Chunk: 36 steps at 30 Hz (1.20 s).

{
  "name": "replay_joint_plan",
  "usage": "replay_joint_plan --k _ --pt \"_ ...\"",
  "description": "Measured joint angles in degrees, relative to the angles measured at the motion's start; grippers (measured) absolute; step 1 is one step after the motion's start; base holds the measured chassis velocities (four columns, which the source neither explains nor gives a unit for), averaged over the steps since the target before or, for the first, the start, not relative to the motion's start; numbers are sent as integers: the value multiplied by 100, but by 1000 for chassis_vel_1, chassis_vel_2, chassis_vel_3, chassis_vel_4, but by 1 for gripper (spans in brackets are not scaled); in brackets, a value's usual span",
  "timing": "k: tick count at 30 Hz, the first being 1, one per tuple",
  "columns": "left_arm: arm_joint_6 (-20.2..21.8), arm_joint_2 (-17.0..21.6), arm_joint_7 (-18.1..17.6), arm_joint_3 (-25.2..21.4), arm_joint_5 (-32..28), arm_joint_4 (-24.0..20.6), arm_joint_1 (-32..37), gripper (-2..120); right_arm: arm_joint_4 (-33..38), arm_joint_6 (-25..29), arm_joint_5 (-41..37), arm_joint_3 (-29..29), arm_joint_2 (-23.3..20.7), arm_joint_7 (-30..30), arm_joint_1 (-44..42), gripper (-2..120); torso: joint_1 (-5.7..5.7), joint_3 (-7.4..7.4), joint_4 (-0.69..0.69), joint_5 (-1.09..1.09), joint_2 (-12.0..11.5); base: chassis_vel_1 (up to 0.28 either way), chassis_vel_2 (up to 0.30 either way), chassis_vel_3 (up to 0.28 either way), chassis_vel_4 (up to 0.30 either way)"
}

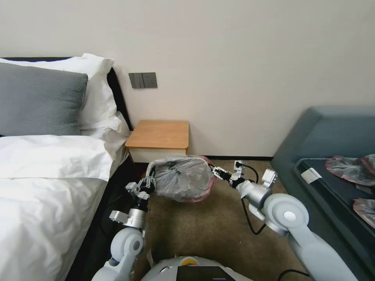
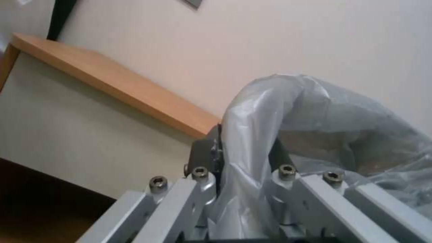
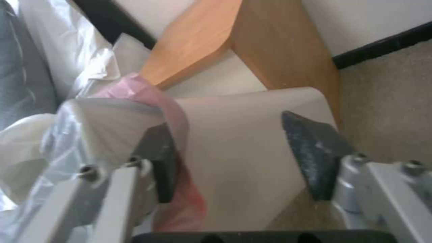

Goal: Pick up the garbage bag from the table and place it over the trash can.

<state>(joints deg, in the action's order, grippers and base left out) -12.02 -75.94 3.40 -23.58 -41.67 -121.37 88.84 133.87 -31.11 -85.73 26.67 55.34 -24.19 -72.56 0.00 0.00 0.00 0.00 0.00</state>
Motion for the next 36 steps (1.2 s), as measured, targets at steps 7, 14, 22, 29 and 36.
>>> replay_joint_plan --k 7,14,22,29,36 --pt "159 2 -125 31 -180 -165 6 9 -76 -10 741 -46 260 262 -332 91 0 0 0 0 0 0 0 0 0" --pt "104 16 -46 -17 217 -110 20 9 -130 69 1181 -52 356 409 -433 100 0 0 0 0 0 0 0 0 0" --pt "-250 14 318 -126 1179 258 31 9 -32 280 1137 27 354 438 -392 100 0 0 1 0 0 0 0 0 0" --pt "-339 -12 232 -143 1342 408 -5 9 393 338 851 234 366 389 -673 100 0 0 0 0 0 0 0 0 0" --pt "-57 -21 -150 -62 683 223 -32 9 714 435 585 328 683 391 -968 100 0 0 0 0 0 0 0 0 0"
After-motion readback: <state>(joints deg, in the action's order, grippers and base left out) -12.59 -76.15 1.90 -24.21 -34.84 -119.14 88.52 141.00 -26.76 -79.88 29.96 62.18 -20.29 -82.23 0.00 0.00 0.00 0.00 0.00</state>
